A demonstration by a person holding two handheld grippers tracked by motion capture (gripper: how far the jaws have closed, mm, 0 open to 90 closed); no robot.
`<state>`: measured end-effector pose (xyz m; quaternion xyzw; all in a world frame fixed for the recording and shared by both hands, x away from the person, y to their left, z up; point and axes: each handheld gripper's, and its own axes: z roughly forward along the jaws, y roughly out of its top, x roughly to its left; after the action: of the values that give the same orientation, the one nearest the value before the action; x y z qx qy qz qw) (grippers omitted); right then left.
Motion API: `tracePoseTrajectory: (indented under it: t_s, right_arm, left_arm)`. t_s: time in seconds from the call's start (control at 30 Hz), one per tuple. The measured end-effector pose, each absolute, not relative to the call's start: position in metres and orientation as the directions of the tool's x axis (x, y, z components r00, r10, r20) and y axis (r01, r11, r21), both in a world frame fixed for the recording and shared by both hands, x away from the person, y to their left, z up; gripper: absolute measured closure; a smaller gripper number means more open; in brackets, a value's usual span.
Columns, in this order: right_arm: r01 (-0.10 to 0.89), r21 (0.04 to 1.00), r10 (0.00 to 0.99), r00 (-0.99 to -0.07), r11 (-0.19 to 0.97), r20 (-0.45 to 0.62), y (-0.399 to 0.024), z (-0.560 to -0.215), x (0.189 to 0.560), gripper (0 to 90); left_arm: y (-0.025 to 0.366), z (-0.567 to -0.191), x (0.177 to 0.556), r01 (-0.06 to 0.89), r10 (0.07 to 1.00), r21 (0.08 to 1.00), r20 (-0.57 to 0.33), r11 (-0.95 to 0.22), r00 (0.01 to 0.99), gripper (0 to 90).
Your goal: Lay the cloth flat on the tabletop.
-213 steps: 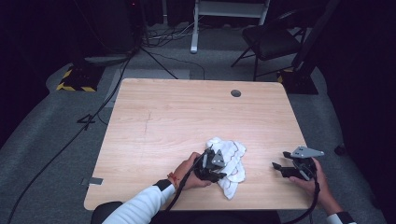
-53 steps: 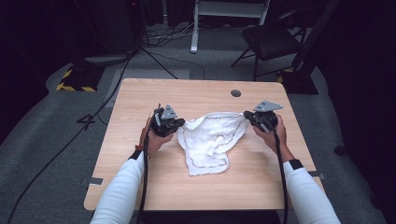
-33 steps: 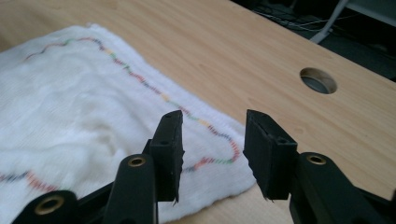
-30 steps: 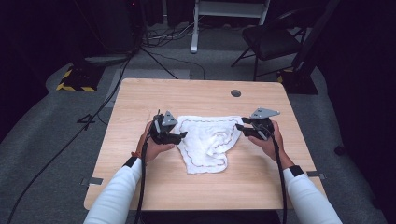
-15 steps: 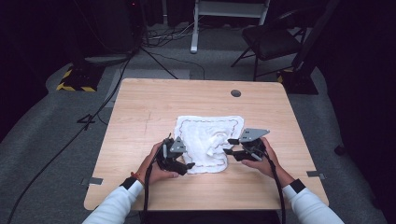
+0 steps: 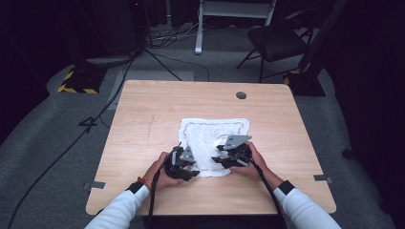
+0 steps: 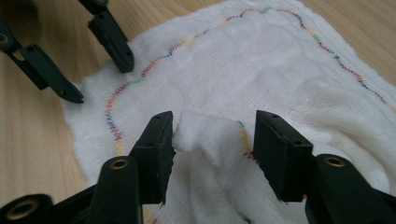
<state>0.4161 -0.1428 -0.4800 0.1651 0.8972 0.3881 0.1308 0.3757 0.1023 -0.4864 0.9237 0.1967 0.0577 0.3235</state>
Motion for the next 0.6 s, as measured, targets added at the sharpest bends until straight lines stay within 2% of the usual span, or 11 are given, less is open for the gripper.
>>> tracePoseTrajectory:
  t_s: [0.03, 0.13, 0.3, 0.6]
  right_arm:
    - [0.189, 0.733, 0.397, -0.910, 0.653, -0.120, -0.141, -0.482, 0.416, 58.8]
    - [0.164, 0.729, 0.387, -0.910, 0.664, -0.148, -0.149, -0.479, 0.414, 81.1]
    - [0.173, 0.758, 0.399, -0.909, 0.628, -0.123, -0.170, -0.464, 0.411, 83.1]
    - [0.194, 0.792, 0.423, -0.902, 0.579, -0.088, -0.238, -0.442, 0.389, 83.6]
  left_arm:
    - [0.103, -0.486, 0.376, 0.324, 0.398, 0.621, -0.021, -0.713, 0.917, 60.9]
    - [0.106, -0.485, 0.375, 0.306, 0.381, 0.615, -0.010, -0.727, 0.925, 76.2]
    - [0.109, -0.483, 0.372, 0.303, 0.383, 0.618, -0.002, -0.725, 0.924, 82.1]
    - [0.124, -0.479, 0.370, 0.338, 0.422, 0.625, -0.016, -0.704, 0.907, 83.1]
